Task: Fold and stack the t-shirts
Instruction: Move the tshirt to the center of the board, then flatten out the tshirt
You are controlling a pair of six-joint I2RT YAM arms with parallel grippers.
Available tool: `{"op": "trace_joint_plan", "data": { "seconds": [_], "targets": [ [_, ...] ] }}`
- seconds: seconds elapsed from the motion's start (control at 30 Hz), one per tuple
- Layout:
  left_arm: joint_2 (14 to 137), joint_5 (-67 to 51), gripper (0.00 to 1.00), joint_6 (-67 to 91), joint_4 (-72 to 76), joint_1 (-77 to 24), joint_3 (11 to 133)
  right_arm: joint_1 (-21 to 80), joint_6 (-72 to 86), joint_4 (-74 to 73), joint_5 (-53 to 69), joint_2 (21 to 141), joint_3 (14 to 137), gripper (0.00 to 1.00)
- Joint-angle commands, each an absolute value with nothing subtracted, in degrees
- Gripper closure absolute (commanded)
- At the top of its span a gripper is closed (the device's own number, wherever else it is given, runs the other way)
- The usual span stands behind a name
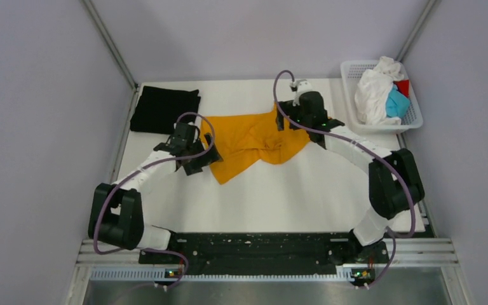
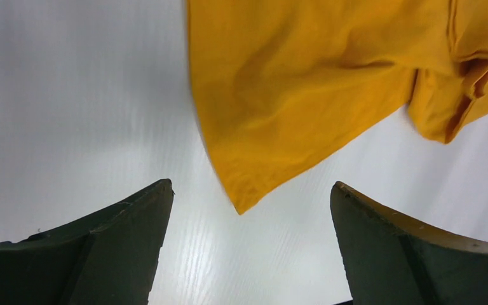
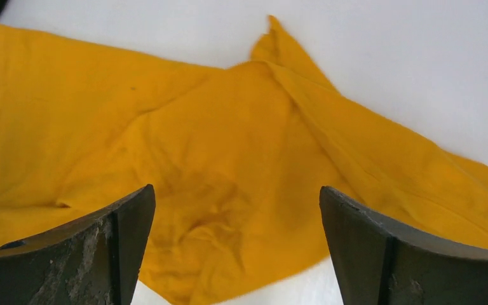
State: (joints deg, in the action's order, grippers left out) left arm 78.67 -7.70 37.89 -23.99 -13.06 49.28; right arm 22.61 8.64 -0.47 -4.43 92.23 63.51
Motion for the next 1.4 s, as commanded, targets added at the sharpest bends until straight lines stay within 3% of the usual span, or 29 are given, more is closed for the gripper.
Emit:
{"op": "trace_joint_plan", "data": {
  "seconds": [0.0, 0.17, 0.33, 0.5, 0.57, 0.7, 0.77, 1.07, 1.23, 1.37],
  "targets": [
    [81.4, -8.1, 0.04, 40.1, -26.1, -17.7, 49.3, 27.7, 5.4, -1.4, 1.8, 99.7, 72.0, 0.01],
    [86.2, -7.6, 0.15, 41.4, -26.8, -21.9, 49.5, 31.3, 5.9, -5.5, 2.6, 106.2, 77.0, 0.06],
    [90.7, -6.7, 0.34, 42.4, -27.2, -23.8, 50.6, 32.4, 5.0, -11.4, 1.8, 110.9, 82.5, 0.18],
    [92.2, -4.9, 0.43, 43.0, -27.3, -25.3, 50.7, 33.3, 5.6, -11.5, 0.9, 110.4, 80.1, 0.23],
    [93.1, -3.8, 0.50, 43.1, -27.6, -25.6, 51.0, 33.4, 6.0, -11.5, 0.5, 110.3, 79.4, 0.24],
    [94.7, -3.1, 0.76, 43.4, -28.0, -26.1, 52.2, 33.8, 6.9, -11.1, 0.2, 109.6, 78.1, 0.26],
    [94.5, -2.0, 1.00, 43.7, -28.2, -26.2, 52.3, 34.1, 7.2, -10.4, 0.2, 109.1, 77.1, 0.27],
    [91.2, 3.1, 1.00, 45.2, -29.2, -26.2, 52.0, 35.2, 6.7, -9.6, -2.6, 109.8, 76.4, 0.43],
    [91.2, 3.9, 1.00, 46.3, -29.9, -26.3, 52.0, 35.3, 8.7, -7.5, -6.8, 110.4, 75.9, 0.70],
    [90.3, 5.1, 1.00, 46.7, -30.4, -26.2, 51.9, 35.3, 9.6, -7.6, -8.2, 110.5, 76.1, 0.80]
  ]
}}
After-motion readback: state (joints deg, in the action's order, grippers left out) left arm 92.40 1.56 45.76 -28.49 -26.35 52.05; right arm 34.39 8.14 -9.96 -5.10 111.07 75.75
